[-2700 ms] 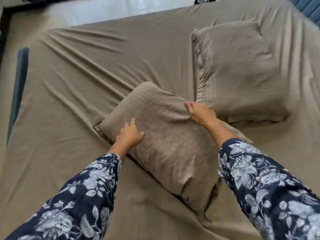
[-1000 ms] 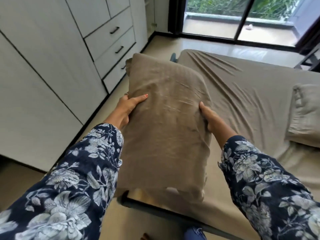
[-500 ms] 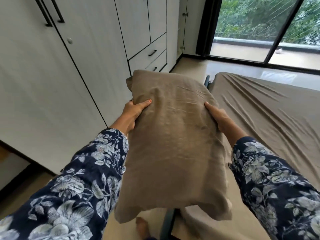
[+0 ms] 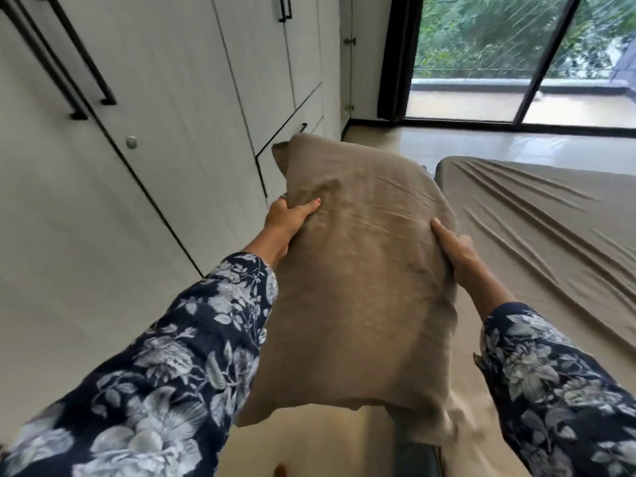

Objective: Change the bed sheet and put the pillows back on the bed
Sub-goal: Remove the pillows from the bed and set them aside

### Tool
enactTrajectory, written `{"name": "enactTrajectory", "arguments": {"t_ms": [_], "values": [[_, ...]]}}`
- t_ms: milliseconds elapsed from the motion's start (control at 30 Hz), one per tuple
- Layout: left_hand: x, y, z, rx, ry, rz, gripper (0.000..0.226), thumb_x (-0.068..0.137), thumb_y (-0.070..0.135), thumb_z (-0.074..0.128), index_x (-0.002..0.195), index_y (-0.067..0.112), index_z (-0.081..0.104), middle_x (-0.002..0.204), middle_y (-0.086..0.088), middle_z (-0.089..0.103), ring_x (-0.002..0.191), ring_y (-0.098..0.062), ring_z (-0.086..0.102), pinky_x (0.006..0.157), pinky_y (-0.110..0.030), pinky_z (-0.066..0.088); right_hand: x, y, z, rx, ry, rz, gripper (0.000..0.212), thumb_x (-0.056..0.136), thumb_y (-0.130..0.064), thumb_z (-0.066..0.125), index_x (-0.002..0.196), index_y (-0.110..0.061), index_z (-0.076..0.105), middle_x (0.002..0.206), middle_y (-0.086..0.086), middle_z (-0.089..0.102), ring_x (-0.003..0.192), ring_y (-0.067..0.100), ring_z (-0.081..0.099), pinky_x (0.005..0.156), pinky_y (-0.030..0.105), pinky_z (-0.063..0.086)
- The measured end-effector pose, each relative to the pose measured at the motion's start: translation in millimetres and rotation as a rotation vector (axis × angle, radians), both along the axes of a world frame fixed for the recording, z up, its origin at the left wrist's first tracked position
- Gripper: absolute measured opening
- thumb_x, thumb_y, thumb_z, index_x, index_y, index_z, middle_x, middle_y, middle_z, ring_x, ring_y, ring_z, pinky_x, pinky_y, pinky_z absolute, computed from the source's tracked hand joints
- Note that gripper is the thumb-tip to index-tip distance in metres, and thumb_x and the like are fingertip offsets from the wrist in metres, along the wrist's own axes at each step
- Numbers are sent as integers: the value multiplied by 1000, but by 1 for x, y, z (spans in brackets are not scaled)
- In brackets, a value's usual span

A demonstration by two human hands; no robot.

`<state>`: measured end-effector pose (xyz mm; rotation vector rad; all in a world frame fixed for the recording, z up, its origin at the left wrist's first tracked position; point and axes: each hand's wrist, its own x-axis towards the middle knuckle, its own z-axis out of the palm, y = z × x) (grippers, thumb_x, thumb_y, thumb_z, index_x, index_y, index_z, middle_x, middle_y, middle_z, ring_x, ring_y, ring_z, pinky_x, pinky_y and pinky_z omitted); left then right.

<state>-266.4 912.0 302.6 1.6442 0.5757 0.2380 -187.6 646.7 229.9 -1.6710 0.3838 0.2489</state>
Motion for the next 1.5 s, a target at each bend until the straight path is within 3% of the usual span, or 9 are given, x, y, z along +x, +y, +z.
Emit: {"name": "enactTrajectory", "arguments": {"t_ms": [100,200,333,533,900,1000,1167,1500], "values": [[42,19,2,-3,8,-90,54,79,34,77,123,12,57,116,-3,64,100,-20,62,91,-31,51,16,10,8,-41,-6,-70,81,87,-54,60,140,1,34,141,15,45,124,29,47,89,31,37],[84,38,7,-21,-2,-153,58,81,34,75,129,9,54,116,-2,62,97,-19,59,83,-28,47,41,21,21,-82,-43,-119,78,87,-53,59,140,0,37,140,15,45,124,30,47,92,32,38],[143,53,11,-46,-23,-235,56,84,31,73,131,8,52,114,-3,60,93,-17,56,79,-25,44,82,33,26,-95,-70,-179,74,84,-57,61,135,-6,47,133,12,53,116,27,52,92,32,40],[256,54,12,-33,-33,-349,58,85,35,71,133,8,51,120,-3,58,95,-16,53,79,-25,42,172,32,25,-109,-89,-304,78,83,-61,57,132,-1,49,130,13,55,110,27,54,93,33,42],[531,41,31,-47,-14,-373,73,81,43,73,138,7,46,132,-6,55,109,-22,54,87,-31,44,436,16,67,-170,-115,-354,72,82,-58,61,127,-2,55,129,11,57,108,26,55,92,30,42],[605,44,36,-63,-32,-371,67,81,42,73,133,7,51,126,-6,59,105,-22,57,86,-31,47,509,17,74,-189,-135,-360,72,84,-56,60,127,1,53,127,12,57,108,26,55,92,29,42],[733,51,32,-49,-57,-408,61,85,39,71,132,6,51,122,-4,58,97,-18,53,81,-27,42,630,23,67,-202,-153,-388,80,80,-62,59,129,1,52,130,13,56,115,31,54,104,40,42],[986,56,40,-50,-49,-536,59,86,39,70,132,9,49,116,0,56,95,-15,53,81,-26,43,849,35,68,-213,-117,-515,82,80,-64,57,131,-2,49,131,14,55,115,32,54,103,42,42]]}}
